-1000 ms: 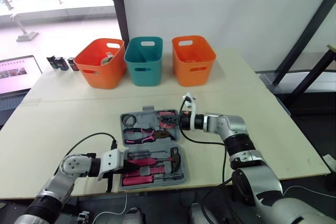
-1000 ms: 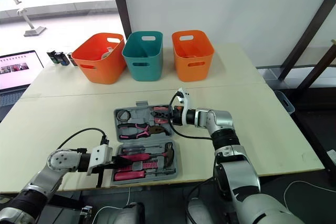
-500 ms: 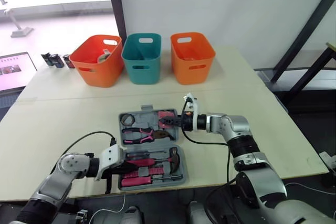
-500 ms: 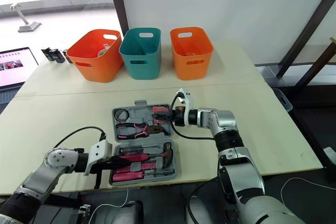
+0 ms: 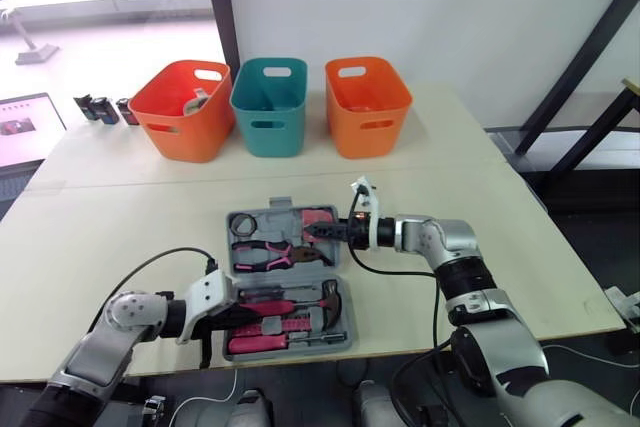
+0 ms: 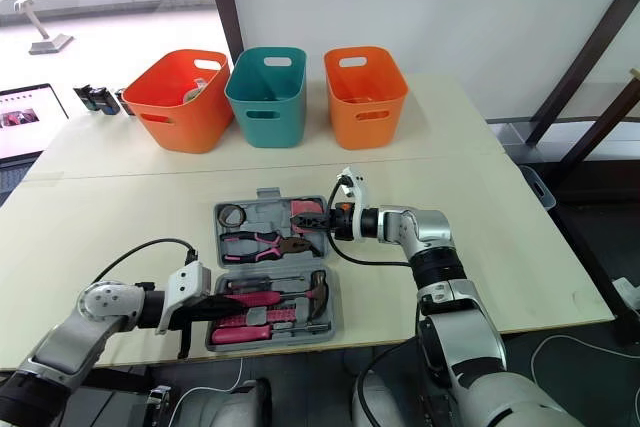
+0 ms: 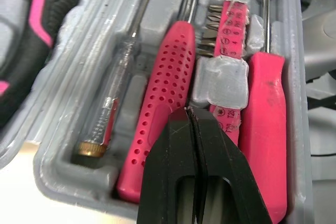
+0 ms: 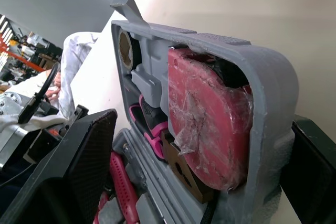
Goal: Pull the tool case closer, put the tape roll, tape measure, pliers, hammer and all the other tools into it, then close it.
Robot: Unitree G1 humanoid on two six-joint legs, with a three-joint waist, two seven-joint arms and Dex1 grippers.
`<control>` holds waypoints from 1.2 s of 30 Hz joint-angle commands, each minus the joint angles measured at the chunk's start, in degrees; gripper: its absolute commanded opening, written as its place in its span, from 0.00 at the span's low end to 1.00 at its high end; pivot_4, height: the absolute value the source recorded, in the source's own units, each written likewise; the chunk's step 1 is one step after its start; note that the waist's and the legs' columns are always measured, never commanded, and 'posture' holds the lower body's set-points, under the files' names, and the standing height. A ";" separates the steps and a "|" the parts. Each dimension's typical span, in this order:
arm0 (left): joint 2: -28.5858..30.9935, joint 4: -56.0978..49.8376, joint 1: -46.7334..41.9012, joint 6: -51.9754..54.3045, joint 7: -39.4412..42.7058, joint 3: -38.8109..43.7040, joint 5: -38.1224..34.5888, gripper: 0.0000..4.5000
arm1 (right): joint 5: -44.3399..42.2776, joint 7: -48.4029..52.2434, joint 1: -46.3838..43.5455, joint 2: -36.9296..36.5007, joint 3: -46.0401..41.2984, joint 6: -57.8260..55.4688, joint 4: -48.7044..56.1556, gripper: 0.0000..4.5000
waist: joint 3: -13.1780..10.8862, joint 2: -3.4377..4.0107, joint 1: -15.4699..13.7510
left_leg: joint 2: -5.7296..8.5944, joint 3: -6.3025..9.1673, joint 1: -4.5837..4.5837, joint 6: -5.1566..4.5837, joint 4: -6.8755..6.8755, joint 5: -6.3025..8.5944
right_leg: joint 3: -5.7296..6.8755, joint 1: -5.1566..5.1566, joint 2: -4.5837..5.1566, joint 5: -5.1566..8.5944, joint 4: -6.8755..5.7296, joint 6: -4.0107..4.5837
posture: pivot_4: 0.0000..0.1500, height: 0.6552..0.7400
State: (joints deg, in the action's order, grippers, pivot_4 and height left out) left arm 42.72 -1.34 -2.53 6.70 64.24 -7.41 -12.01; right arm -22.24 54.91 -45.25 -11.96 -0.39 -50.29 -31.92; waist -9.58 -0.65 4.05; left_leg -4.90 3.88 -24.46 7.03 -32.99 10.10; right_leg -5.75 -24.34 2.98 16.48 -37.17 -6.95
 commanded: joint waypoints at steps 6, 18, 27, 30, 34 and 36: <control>1.09 -5.76 2.12 5.09 -1.33 9.74 -7.70 0.00 | -2.43 3.44 -2.19 0.53 -0.07 0.11 1.06 0.98 | -0.14 -0.12 0.11 | -0.03 0.00 -0.01 0.00 0.01 0.00 | -0.03 -0.02 -0.05 0.00 -0.01 -0.03 | 1.00 1.00; 8.52 -10.23 19.12 22.07 5.79 36.05 -28.25 0.00 | -13.16 7.56 9.83 -9.22 0.97 -12.16 35.33 0.98 | -0.83 -0.40 -0.34 | -0.09 -0.03 -0.11 -0.04 0.07 0.05 | -0.06 -0.14 -0.08 0.08 0.02 -0.02 | 1.00 1.00; 10.67 -11.48 20.06 23.81 8.37 40.87 -29.87 0.00 | -41.91 -3.88 15.92 -20.78 -19.61 -29.39 62.89 0.98 | -1.05 -0.74 0.06 | -0.09 -0.10 -0.05 0.00 -0.06 0.07 | -0.16 -0.22 -0.06 -0.09 0.11 0.34 | 1.00 1.00; 11.02 -11.94 18.65 25.04 8.35 40.77 -30.94 0.00 | -41.64 -6.93 15.57 -25.16 -20.96 -27.77 63.95 0.98 | -1.07 -0.83 0.04 | -0.08 -0.10 0.05 0.03 -0.16 0.08 | -0.20 -0.36 -0.06 -0.17 0.36 0.45 | 1.00 1.00; 11.75 -12.09 15.81 25.80 7.54 40.41 -31.10 0.00 | -31.66 -0.93 25.73 -34.84 -18.91 -14.95 68.78 0.98 | -1.05 -0.88 -0.60 | -0.04 -0.11 -0.09 0.02 -0.09 0.08 | -0.21 -0.25 -0.04 -0.36 1.02 0.77 | 1.00 1.00; 11.88 -12.12 15.10 24.97 7.61 40.45 -30.34 0.00 | -27.69 2.25 30.75 -38.25 -18.48 -8.58 69.38 0.98 | -1.03 -0.92 -1.02 | 0.02 -0.21 -0.15 0.13 -0.08 0.25 | -0.31 -0.21 0.02 -0.36 1.15 0.76 | 1.00 1.00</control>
State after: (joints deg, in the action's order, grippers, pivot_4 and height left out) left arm 53.89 -12.32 13.11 32.24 71.93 31.87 -42.20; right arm -52.98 54.17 -15.58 -48.60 -18.24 -64.86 35.67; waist -10.61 -1.57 3.03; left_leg -4.88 3.52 -24.68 6.98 -33.09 10.48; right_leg -6.18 -24.37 3.01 16.15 -36.00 -6.23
